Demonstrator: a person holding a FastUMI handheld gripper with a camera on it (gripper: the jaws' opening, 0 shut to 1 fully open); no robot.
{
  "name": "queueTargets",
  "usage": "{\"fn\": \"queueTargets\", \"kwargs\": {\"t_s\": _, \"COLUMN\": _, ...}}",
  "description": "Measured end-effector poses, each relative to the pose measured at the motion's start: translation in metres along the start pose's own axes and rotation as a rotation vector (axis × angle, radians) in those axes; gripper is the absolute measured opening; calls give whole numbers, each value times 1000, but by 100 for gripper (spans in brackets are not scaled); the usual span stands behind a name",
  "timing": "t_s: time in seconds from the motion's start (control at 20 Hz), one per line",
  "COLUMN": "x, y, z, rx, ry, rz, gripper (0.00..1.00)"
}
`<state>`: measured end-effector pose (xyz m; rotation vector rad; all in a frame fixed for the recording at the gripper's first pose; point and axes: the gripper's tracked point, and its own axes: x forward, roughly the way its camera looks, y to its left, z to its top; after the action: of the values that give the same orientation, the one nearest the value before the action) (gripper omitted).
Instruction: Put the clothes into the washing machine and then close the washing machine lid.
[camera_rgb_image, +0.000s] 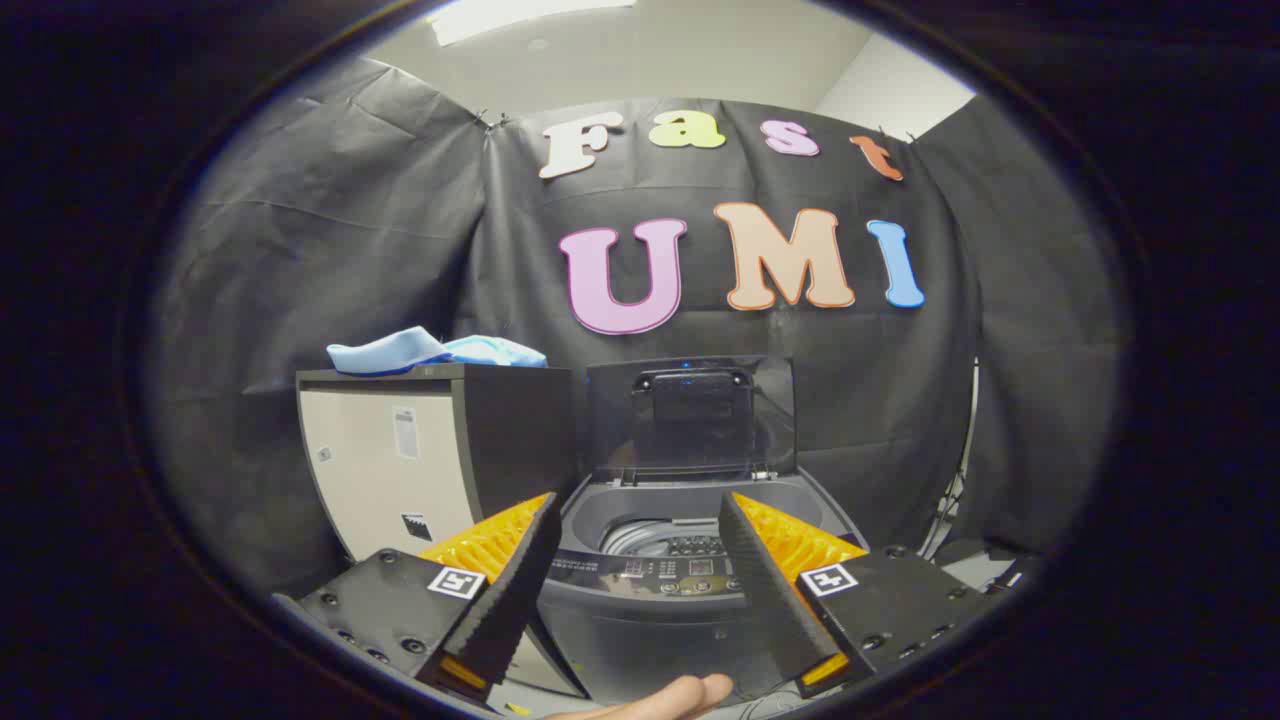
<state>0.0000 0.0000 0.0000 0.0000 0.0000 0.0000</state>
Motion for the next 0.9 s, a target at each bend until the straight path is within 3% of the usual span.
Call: {"fn": "queueTargets", "kwargs": {"t_s": 0.9, "x": 2, "y": -5, "z": -9, "rx": 7, "ry": 26, "rz": -11, "gripper": 99}}
